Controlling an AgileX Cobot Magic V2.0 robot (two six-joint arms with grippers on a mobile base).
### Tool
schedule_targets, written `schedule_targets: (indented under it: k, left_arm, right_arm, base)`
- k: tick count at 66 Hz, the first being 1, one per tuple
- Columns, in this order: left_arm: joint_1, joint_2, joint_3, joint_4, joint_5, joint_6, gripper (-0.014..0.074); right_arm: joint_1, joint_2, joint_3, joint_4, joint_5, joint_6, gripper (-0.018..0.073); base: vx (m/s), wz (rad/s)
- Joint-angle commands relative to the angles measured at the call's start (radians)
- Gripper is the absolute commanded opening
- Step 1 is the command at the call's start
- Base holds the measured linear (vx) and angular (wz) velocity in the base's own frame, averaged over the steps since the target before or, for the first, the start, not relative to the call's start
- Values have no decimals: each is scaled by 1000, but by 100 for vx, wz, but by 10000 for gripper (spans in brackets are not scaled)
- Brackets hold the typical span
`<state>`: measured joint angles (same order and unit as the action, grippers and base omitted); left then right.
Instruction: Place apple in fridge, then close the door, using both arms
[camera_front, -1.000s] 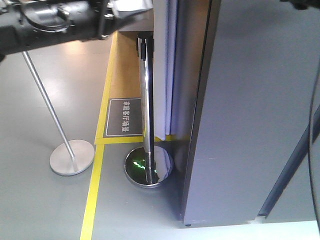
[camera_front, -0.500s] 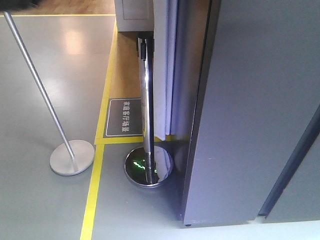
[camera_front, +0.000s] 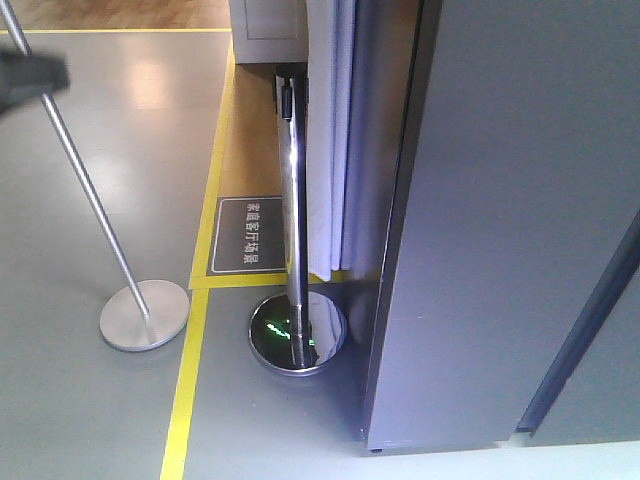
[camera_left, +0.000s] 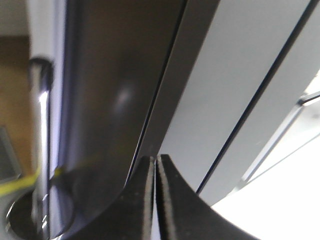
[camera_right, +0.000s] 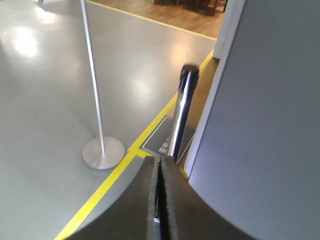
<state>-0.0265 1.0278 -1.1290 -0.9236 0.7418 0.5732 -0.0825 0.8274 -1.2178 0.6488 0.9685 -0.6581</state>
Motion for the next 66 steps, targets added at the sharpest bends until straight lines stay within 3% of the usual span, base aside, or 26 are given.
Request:
schedule_targets:
  k: [1,16,27,39,54,66]
  left_arm:
    - [-1,-118,133,-38,-113,-5,-8]
    - [-1,-449,615,-48,-258,5,-8]
    - [-1,-666,832,-74,-327,-21,-8]
    - [-1,-775,868,-146,-385,-23,-8]
    - [-1,-785,868,-279,-412,-23,-8]
    - [-1,-785,868,-334,-401,-23,-8]
  right_arm:
    - [1,-119,139,58,-102,-41,-6]
    - [1,-400,555,50,-147,-50,-6]
    - [1,-526,692,50,-187,-50,-6]
    - [1,-550,702,56,-191,-50,-6]
    - [1,-550,702,58,-190,-49,-6]
    - [1,-550,702,58,-190,-49,-6]
  base:
    - [0,0]
    - [0,0]
    - [0,0]
    - [0,0]
    - [0,0]
    - [0,0]
